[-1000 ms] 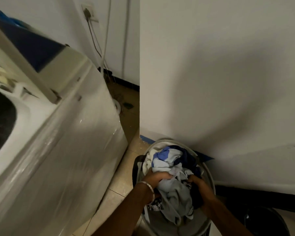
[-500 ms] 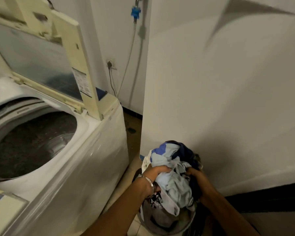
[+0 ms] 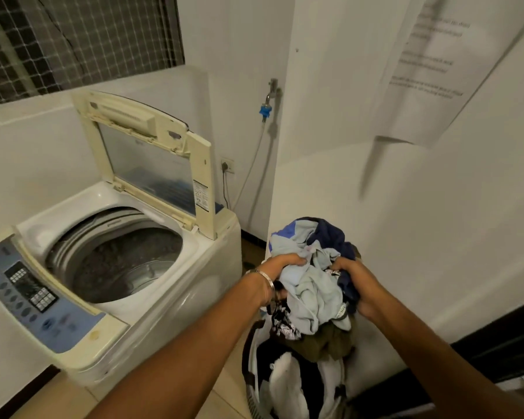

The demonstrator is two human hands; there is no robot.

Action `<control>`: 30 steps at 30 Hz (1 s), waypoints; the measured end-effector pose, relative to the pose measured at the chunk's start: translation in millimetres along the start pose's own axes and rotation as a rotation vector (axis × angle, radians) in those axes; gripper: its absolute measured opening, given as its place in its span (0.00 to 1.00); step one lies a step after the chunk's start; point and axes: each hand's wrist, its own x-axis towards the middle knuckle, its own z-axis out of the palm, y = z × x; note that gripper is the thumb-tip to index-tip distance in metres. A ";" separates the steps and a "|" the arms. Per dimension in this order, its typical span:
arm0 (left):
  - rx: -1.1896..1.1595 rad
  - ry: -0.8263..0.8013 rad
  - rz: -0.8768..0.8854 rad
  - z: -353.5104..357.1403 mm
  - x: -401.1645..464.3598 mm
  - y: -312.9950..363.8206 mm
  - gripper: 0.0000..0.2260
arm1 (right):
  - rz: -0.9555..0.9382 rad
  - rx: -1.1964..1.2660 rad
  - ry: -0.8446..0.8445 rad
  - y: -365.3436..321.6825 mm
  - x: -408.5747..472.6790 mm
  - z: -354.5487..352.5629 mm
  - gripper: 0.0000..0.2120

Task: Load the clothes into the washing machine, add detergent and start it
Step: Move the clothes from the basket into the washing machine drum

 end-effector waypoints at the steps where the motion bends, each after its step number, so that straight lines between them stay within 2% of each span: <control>1: 0.003 0.002 0.012 -1.2 -8.8 10.1 0.19 | -0.001 -0.013 -0.018 -12.4 -5.0 6.7 0.21; 4: 0.019 0.031 0.057 -6.8 -32.1 41.0 0.23 | -0.016 -0.036 -0.048 -48.2 -20.3 29.6 0.20; 8: 0.015 0.050 0.128 -20.7 -72.4 82.6 0.19 | -0.060 -0.039 -0.141 -91.4 -41.8 67.0 0.21; 10: 0.008 0.048 0.166 -31.4 -93.5 103.4 0.21 | -0.084 -0.062 -0.164 -112.6 -49.0 87.0 0.22; 14: 0.015 0.098 0.283 -54.1 -141.1 144.9 0.29 | -0.125 -0.164 -0.222 -154.2 -60.6 132.9 0.31; 16: -0.008 0.131 0.332 -67.5 -166.4 165.1 0.30 | -0.147 -0.182 -0.261 -173.9 -66.1 158.9 0.34; 22: -0.031 0.186 0.447 -121.4 -238.8 224.1 0.22 | -0.259 -0.214 -0.411 -228.7 -94.7 251.2 0.23; 25: -0.053 0.203 0.480 -153.8 -264.3 248.6 0.14 | -0.294 -0.187 -0.506 -244.4 -107.4 298.5 0.11; 27: -0.051 0.218 0.487 -179.1 -274.4 264.2 0.15 | -0.301 -0.170 -0.541 -250.4 -106.6 328.5 0.06; 30: -0.044 0.276 0.476 -220.9 -278.9 279.5 0.19 | -0.294 -0.144 -0.559 -247.5 -95.9 373.9 0.06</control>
